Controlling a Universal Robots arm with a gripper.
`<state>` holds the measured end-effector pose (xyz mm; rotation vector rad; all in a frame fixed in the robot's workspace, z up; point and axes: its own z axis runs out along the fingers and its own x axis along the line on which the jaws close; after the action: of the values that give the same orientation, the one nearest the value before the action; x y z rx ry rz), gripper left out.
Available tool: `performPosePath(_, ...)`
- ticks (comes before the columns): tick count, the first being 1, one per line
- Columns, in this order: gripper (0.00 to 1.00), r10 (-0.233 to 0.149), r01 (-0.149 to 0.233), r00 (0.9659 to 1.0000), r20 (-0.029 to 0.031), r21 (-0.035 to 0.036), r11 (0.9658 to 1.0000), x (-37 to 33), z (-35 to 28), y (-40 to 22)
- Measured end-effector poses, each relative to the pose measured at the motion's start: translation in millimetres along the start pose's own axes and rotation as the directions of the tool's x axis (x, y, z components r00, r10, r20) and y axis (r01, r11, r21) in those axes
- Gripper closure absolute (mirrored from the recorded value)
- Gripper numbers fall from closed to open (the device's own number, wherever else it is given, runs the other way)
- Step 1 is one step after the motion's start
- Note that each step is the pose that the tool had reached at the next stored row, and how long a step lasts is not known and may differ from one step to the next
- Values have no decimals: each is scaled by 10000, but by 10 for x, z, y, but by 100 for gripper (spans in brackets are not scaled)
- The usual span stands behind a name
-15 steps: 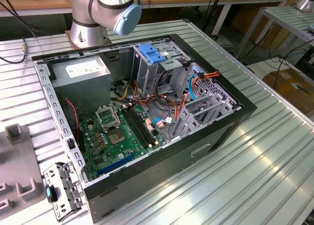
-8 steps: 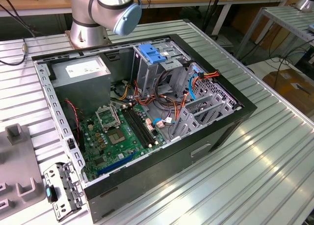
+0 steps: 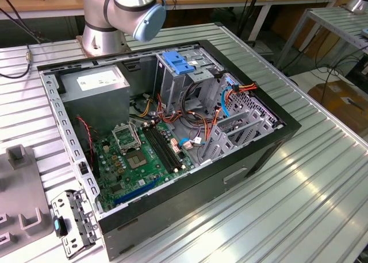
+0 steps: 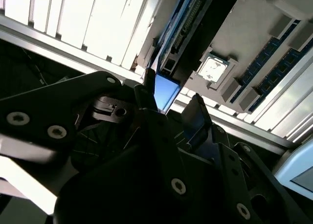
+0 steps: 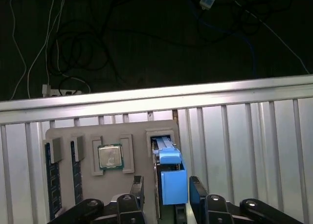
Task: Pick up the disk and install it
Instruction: 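Pick up the disk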
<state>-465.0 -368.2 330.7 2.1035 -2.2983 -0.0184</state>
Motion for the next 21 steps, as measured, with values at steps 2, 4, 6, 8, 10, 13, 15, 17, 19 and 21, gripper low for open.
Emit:
performPosePath(2, 50, -28, 28, 10000, 3, 17, 10000, 0, 22, 9)
performPosePath(4, 50, -43, 43, 10000, 8, 71, 10000, 2, 46, 24)
performPosePath(6, 50, -64, 64, 10000, 16, 111, 9999, 3, 74, 34)
performPosePath(8, 50, -72, 72, 10000, 36, 110, 9999, 2, 102, 37)
performPosePath(10, 50, -84, 83, 10000, 48, 115, 9999, 2, 152, 37)
performPosePath(13, 50, -93, 92, 9999, 73, 118, 9999, -9, 209, 40)
performPosePath(15, 50, -95, 94, 9999, 96, 119, 9999, -14, 235, 42)
performPosePath(17, 50, -94, 93, 9999, 103, 135, 9999, -14, 254, 51)
performPosePath(19, 50, -94, 92, 9999, 105, 155, 9998, -14, 267, 57)
performPosePath(21, 50, -94, 92, 9999, 121, 152, 9998, -15, 281, 58)
